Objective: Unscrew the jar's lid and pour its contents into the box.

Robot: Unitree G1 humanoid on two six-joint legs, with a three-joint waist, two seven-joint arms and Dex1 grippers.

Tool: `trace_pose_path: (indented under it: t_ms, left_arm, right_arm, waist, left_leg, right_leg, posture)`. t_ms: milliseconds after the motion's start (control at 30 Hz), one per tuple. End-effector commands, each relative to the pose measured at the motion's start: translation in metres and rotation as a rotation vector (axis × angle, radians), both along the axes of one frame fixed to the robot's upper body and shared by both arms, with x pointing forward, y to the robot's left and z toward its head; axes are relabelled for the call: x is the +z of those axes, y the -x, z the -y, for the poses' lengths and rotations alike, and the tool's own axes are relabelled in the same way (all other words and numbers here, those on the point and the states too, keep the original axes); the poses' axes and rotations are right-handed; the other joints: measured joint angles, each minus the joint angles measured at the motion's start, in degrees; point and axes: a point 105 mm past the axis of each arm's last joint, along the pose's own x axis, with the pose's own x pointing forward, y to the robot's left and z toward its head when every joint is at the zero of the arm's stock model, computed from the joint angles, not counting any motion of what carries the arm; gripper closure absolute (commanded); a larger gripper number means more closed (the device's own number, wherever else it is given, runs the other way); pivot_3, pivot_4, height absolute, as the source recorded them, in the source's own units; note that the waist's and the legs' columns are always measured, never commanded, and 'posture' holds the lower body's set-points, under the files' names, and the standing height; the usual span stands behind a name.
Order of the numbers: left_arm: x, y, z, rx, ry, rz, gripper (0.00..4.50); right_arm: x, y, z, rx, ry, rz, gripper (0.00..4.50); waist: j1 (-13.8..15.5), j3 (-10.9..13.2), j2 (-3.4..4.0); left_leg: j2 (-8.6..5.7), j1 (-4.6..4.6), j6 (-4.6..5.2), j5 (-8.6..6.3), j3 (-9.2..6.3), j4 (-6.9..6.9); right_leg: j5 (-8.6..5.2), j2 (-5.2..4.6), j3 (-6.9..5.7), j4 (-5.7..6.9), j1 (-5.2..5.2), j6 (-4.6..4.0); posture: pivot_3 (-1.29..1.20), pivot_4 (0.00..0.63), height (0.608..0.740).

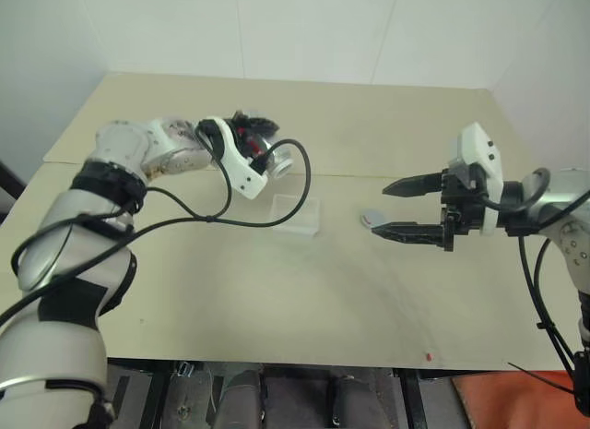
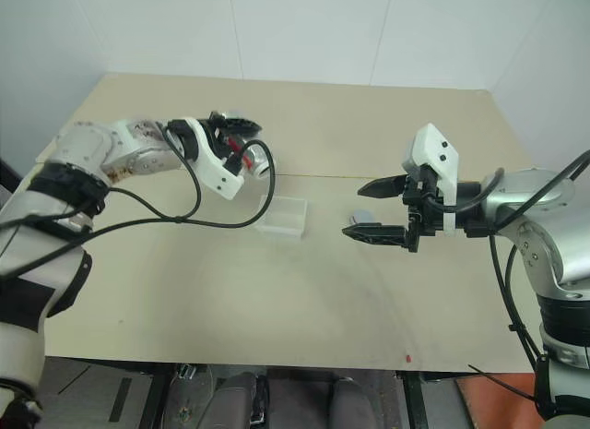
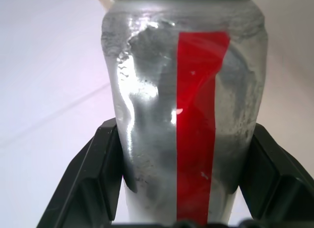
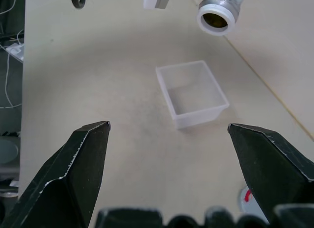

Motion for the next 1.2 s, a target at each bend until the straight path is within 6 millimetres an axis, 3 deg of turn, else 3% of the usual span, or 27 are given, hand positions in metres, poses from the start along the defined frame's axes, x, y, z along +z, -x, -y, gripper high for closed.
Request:
trace_pose_path:
  t_ms: [33,133,300,533,667,800,867,1000,1133,1200]
  left_arm:
    - [0.001,0.000,0.017,-0.093,-0.129,0.126,1.66]
    - [-0.016,0.006,0.036,-0.190,-0.214,0.133,1.66]
    - [-0.026,0.007,0.050,-0.255,-0.297,0.178,1.66]
    - [-0.011,0.012,0.060,-0.311,-0.301,0.244,1.66]
    - [-0.012,0.011,0.067,-0.327,-0.299,0.268,1.66]
    - [-0.010,0.007,0.052,-0.265,-0.237,0.212,1.66]
    - [-0.010,0.005,0.038,-0.206,-0.162,0.144,1.66]
    - [-0.017,0.003,0.010,-0.040,0.165,-0.112,1.66]
    - [-0.021,0.003,-0.005,0.057,0.467,-0.288,1.66]
    - [-0.031,0.007,-0.009,0.101,0.691,-0.486,1.66]
  right_arm:
    - [0.015,0.006,-0.004,0.011,-0.032,0.059,0.04]
    - [0.018,0.005,-0.008,0.000,-0.045,0.063,0.04]
    - [0.027,0.006,-0.013,-0.012,-0.081,0.084,0.04]
    - [0.030,0.009,-0.015,-0.026,-0.113,0.081,0.04]
    - [0.030,0.009,-0.019,-0.012,-0.116,0.081,0.04]
    - [0.028,0.008,-0.022,-0.008,-0.122,0.082,0.04]
    - [0.027,0.009,-0.023,-0.008,-0.125,0.079,0.04]
    - [0.024,0.007,-0.022,-0.018,-0.130,0.068,0.04]
    - [0.020,0.005,-0.018,-0.033,-0.135,0.053,0.04]
    - [0.019,0.004,-0.017,-0.042,-0.139,0.042,0.04]
  waist:
    - [0.19,0.00,0.00]
    - [0.49,0.00,0.00]
    - [0.53,0.01,-0.01]
    - [0.53,0.01,-0.01]
    - [0.69,0.01,-0.01]
    - [0.60,0.01,-0.01]
    - [0.43,0.01,-0.01]
    - [-0.36,0.00,0.00]
    - [-0.59,0.01,-0.01]
    - [-0.64,0.00,0.01]
  left_leg:
    - [0.00,-0.02,-0.03,0.02,0.00,0.00]
    - [-0.01,-0.04,-0.10,0.06,0.02,0.05]
    - [0.00,-0.11,-0.13,0.08,0.02,0.10]
    - [0.00,-0.12,-0.13,0.08,0.01,0.11]
    - [-0.01,-0.12,-0.11,0.07,0.01,0.16]
    - [-0.02,-0.12,-0.12,0.07,0.01,0.17]
    - [-0.02,-0.12,-0.12,0.08,0.01,0.17]
    - [0.02,-0.10,-0.19,0.12,0.02,0.17]
    - [0.00,-0.11,-0.22,0.14,0.00,0.24]
    - [0.01,-0.13,-0.22,0.14,-0.01,0.34]
  right_leg:
    - [0.00,-0.01,0.00,0.02,0.00,0.00]
    - [0.01,-0.01,-0.01,0.04,-0.01,0.01]
    - [0.01,-0.02,-0.01,0.12,-0.09,0.01]
    - [0.01,-0.03,-0.01,0.17,-0.10,0.01]
    - [0.01,-0.05,-0.03,0.22,-0.08,0.01]
    - [0.00,-0.07,-0.03,0.28,-0.10,0.02]
    - [0.00,-0.07,-0.02,0.32,-0.13,0.02]
    - [0.00,-0.07,-0.02,0.42,-0.18,0.00]
    - [0.00,-0.10,-0.06,0.44,-0.14,0.01]
    - [0.00,-0.12,-0.10,0.46,-0.12,0.01]
  posture:
    - [0.00,0.150,0.740]
    - [0.00,0.150,0.740]
    - [0.00,0.150,0.740]
    - [0.00,0.150,0.740]
    - [0.00,0.150,0.740]
    - [0.00,0.150,0.740]
    - [0.00,0.150,0.740]
    - [0.00,0.150,0.740]
    - [0.00,0.150,0.740]
    - [0.00,0.150,0.740]
